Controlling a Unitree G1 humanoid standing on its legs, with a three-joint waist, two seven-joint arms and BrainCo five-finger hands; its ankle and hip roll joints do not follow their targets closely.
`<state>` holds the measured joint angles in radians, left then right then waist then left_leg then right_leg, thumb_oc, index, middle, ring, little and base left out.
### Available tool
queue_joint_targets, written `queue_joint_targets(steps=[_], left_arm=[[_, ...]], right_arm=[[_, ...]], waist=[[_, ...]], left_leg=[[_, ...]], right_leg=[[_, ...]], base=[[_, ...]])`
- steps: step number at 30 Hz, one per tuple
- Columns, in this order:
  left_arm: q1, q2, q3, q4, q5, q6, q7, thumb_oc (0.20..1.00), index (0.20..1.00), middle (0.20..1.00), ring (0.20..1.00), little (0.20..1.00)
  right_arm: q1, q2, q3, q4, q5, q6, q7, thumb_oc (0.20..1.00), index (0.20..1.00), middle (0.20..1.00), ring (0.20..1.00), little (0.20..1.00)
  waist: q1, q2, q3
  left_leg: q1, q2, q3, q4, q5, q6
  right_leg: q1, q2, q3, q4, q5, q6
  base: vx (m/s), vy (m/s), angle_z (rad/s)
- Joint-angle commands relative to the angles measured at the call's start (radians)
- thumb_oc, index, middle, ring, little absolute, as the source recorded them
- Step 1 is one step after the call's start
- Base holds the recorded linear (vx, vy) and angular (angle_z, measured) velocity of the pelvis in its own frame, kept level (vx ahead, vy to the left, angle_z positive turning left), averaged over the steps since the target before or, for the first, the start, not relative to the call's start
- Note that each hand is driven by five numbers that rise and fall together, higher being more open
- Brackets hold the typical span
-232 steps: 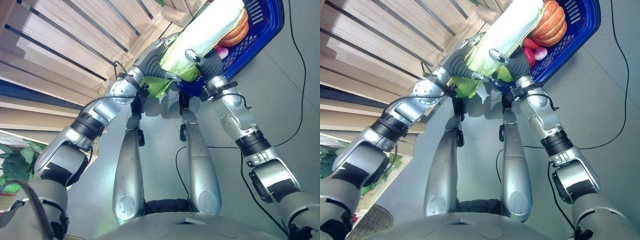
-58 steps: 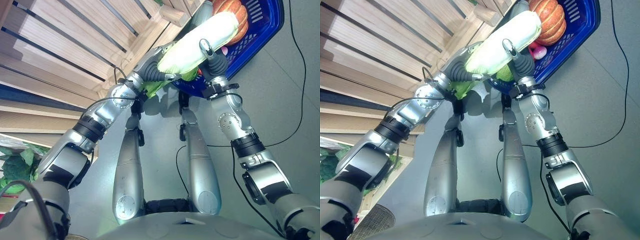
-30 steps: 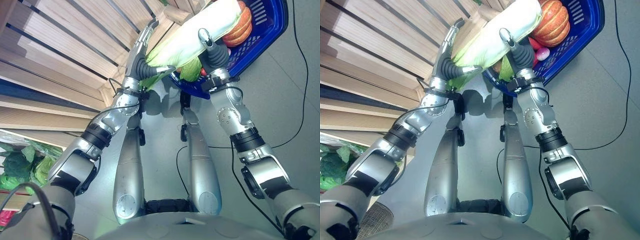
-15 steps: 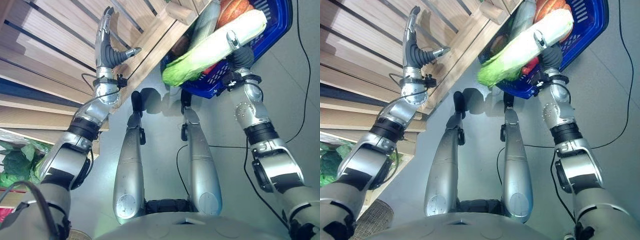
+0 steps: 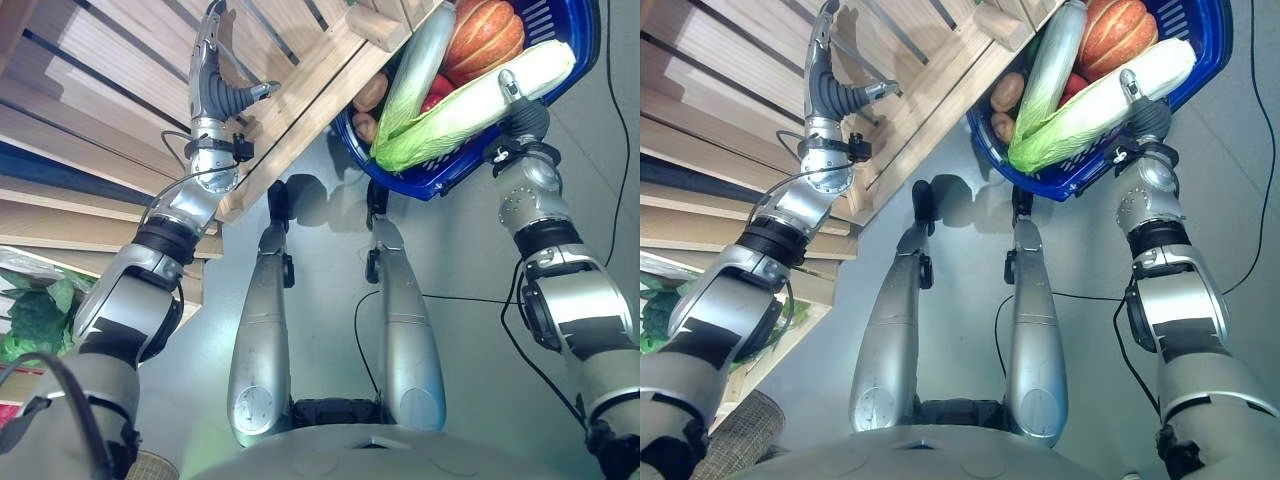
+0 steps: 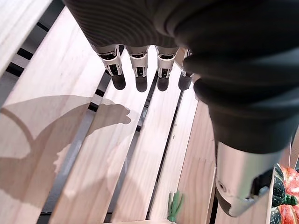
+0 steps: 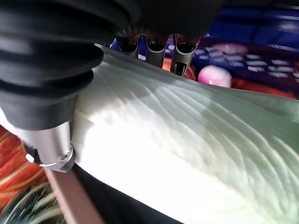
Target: Pick up fruits and vegetables into the basket
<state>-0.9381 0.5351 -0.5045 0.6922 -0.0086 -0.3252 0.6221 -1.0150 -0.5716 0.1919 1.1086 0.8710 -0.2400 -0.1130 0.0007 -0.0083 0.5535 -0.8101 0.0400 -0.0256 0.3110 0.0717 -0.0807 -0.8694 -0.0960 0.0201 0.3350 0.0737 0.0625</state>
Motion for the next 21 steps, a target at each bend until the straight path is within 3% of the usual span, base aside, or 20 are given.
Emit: queue_joint_targets(steps=[1, 15, 17, 18, 19, 20, 21], left_arm=[[-0.013, -0.002, 0.018, 0.012, -0.026, -0.044, 0.012, 1.0, 1.0, 1.0, 1.0, 1.0], [-0.03, -0.008, -0.018, 0.009, -0.051, -0.046, 0.03, 1.0, 1.0, 1.0, 1.0, 1.0], [-0.03, -0.01, -0.02, 0.009, -0.051, -0.047, 0.035, 1.0, 1.0, 1.0, 1.0, 1.0], [-0.029, -0.015, -0.023, 0.005, -0.051, -0.046, 0.039, 1.0, 1.0, 1.0, 1.0, 1.0], [-0.029, -0.016, -0.025, 0.003, -0.053, -0.046, 0.041, 1.0, 1.0, 1.0, 1.0, 1.0], [-0.028, -0.017, -0.027, 0.001, -0.053, -0.048, 0.042, 1.0, 1.0, 1.0, 1.0, 1.0], [-0.025, -0.021, -0.029, -0.003, -0.054, -0.045, 0.045, 1.0, 1.0, 1.0, 1.0, 1.0]], right_arm=[[-0.049, -0.09, 0.007, 0.009, -0.052, -0.016, -0.08, 0.2, 0.2, 0.2, 0.2, 0.2], [-0.234, -0.086, 0.114, 0.132, -0.135, 0.124, -0.211, 0.2, 0.2, 0.2, 0.2, 0.2], [-0.243, -0.088, 0.114, 0.142, -0.137, 0.135, -0.212, 0.322, 0.322, 0.322, 0.322, 0.322], [-0.251, -0.086, 0.119, 0.15, -0.139, 0.145, -0.218, 0.696, 0.696, 0.696, 0.696, 0.696], [-0.256, -0.087, 0.122, 0.154, -0.142, 0.155, -0.219, 0.931, 0.931, 0.931, 0.931, 0.931], [-0.26, -0.088, 0.124, 0.158, -0.144, 0.165, -0.221, 1.0, 1.0, 1.0, 1.0, 1.0], [-0.262, -0.088, 0.127, 0.165, -0.145, 0.174, -0.226, 1.0, 1.0, 1.0, 1.0, 1.0]], waist=[[0.003, 0.066, -0.034], [0.023, 0.13, -0.034], [0.024, 0.135, -0.034], [0.025, 0.142, -0.034], [0.026, 0.146, -0.034], [0.026, 0.149, -0.034], [0.027, 0.154, -0.034]], left_leg=[[-0.038, -0.053, -0.022, 0.03, -0.032, 0.039], [-0.136, -0.061, -0.028, 0.044, -0.023, 0.037], [-0.144, -0.062, -0.029, 0.044, -0.023, 0.037], [-0.157, -0.063, -0.028, 0.049, -0.022, 0.037], [-0.164, -0.064, -0.028, 0.052, -0.023, 0.037], [-0.17, -0.065, -0.028, 0.056, -0.024, 0.037], [-0.176, -0.067, -0.028, 0.062, -0.023, 0.037]], right_leg=[[-0.003, 0.008, -0.07, 0.076, -0.037, 0.017], [-0.109, 0.008, -0.057, 0.102, -0.048, 0.012], [-0.117, 0.006, -0.055, 0.103, -0.048, 0.013], [-0.131, 0.005, -0.052, 0.107, -0.049, 0.013], [-0.139, 0.004, -0.051, 0.11, -0.049, 0.013], [-0.145, 0.003, -0.049, 0.113, -0.05, 0.013], [-0.154, 0.003, -0.046, 0.12, -0.05, 0.013]], base=[[0.03, -0.032, 0.02], [0.01, -0.008, 0.0], [0.0, 0.0, 0.0], [0.0, 0.0, 0.0], [0.01, 0.03, 0.03], [0.02, 0.035, 0.01], [0.0, 0.0, 0.0]])
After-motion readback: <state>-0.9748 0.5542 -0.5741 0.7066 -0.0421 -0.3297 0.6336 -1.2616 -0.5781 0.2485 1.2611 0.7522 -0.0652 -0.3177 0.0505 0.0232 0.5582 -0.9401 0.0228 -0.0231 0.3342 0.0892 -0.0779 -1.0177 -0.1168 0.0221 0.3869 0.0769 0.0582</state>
